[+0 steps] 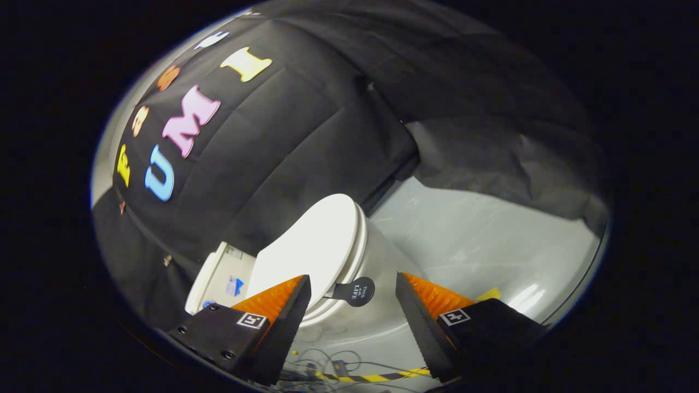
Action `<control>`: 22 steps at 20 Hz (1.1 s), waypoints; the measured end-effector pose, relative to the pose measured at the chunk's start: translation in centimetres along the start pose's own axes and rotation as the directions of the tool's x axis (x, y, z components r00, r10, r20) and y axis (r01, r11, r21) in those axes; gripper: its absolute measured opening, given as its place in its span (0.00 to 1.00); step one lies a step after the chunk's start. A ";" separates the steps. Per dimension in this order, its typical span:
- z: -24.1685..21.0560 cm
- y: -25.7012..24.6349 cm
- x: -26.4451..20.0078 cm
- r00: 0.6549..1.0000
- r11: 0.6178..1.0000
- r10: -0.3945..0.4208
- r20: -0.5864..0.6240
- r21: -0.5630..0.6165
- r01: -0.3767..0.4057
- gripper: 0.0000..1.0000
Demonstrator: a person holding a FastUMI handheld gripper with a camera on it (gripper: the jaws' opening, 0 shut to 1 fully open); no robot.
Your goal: Open the toilet lid.
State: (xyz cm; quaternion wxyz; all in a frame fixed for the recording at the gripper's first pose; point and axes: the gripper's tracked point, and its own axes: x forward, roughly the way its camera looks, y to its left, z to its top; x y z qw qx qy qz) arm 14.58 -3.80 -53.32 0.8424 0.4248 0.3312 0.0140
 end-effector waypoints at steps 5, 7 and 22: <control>-2.0 -2.0 3.1 0.994 0.980 0.034 -0.107 0.197 -0.013 0.99; -2.6 -2.1 4.2 0.989 0.969 0.057 -0.136 0.248 -0.021 0.98; -2.4 0.9 5.3 0.977 0.927 0.113 -0.182 0.373 -0.038 0.06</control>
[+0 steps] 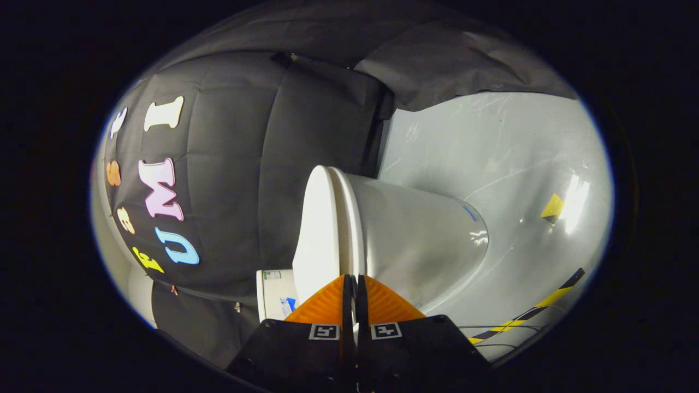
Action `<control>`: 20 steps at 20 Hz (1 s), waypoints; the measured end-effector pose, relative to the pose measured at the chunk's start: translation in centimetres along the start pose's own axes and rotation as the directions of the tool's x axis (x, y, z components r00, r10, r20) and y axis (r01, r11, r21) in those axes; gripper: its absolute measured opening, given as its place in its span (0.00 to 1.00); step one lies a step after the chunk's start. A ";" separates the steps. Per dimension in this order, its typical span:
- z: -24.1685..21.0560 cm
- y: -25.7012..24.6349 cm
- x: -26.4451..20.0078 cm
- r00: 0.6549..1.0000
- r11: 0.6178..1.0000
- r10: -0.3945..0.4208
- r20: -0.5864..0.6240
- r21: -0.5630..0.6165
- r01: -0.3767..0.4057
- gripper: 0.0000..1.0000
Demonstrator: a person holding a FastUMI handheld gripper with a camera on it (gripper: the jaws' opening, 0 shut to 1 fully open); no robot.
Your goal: Open the toilet lid.
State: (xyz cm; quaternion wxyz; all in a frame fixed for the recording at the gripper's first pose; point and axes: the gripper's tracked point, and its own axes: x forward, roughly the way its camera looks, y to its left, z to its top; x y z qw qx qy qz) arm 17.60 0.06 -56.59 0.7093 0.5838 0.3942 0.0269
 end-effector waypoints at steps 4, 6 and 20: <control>0.1 2.2 -0.8 1.000 0.999 -0.014 0.020 -0.033 0.014 0.05; -0.1 3.4 -1.1 0.999 0.998 -0.020 0.030 -0.056 0.021 0.05; -3.5 16.8 -5.6 0.996 0.960 -0.035 0.086 -0.274 0.057 0.05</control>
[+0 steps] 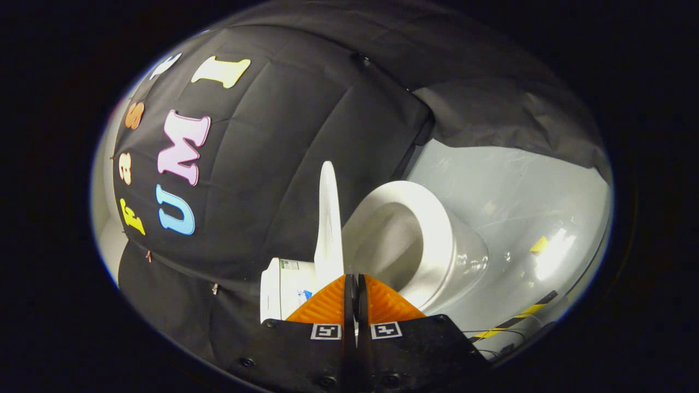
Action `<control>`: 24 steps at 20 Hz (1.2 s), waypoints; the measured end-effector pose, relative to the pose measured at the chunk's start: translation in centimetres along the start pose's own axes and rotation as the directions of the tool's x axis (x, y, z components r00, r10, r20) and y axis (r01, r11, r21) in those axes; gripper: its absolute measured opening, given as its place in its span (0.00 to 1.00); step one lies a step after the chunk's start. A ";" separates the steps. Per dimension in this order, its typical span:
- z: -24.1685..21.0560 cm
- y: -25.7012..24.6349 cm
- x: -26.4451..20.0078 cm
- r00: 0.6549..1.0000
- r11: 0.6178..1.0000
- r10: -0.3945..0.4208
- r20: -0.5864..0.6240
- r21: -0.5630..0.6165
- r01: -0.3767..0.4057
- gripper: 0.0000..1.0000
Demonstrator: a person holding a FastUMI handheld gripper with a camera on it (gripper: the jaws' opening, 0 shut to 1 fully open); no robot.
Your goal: Open the toilet lid.
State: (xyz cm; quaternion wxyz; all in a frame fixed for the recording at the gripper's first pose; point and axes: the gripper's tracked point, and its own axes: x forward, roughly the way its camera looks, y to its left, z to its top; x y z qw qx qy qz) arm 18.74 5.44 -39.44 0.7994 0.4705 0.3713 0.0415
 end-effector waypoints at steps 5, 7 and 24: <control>-1.0 5.8 -1.5 0.998 0.989 -0.045 0.035 -0.142 0.049 0.05; -1.5 8.0 -2.0 0.995 0.979 -0.076 0.061 -0.186 0.086 0.06; -9.7 25.0 -3.1 0.970 0.822 -0.142 0.199 -0.522 0.228 0.09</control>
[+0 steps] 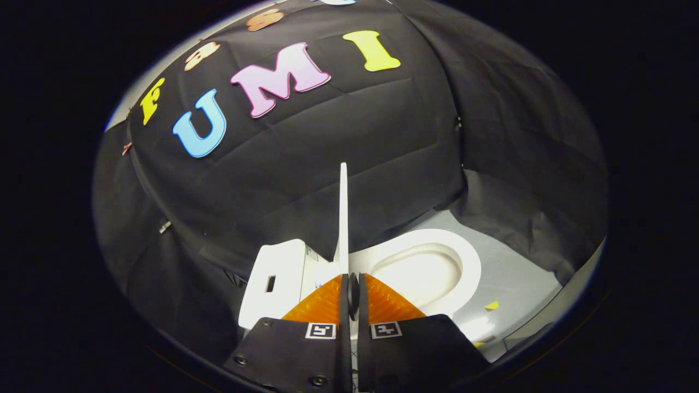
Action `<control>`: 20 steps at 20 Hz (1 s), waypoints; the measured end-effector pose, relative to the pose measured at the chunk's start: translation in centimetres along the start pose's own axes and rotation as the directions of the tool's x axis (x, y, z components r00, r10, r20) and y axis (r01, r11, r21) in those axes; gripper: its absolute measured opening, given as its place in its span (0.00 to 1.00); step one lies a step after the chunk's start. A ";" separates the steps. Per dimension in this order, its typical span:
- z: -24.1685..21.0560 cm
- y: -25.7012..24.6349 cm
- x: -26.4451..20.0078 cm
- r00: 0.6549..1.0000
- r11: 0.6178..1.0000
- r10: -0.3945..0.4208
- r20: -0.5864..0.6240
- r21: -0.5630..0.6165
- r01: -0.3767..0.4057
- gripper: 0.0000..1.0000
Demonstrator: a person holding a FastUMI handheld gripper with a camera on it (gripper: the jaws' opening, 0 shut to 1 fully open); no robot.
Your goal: Open the toilet lid.
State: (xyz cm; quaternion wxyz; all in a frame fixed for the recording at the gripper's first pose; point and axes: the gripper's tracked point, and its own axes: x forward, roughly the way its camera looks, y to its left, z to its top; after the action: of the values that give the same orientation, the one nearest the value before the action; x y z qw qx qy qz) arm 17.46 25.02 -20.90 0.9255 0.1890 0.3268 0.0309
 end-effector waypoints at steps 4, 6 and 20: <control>-0.5 4.2 -0.7 1.000 0.997 -0.020 0.023 -0.075 0.022 0.09; -0.8 6.3 -0.7 0.999 0.992 -0.031 0.040 -0.119 0.036 0.09; -5.0 18.2 -0.9 0.983 0.925 -0.090 0.162 -0.353 0.143 0.09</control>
State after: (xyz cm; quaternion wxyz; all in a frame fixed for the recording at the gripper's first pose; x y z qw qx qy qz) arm 14.86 43.33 -17.23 0.9656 -0.0033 0.2591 0.0222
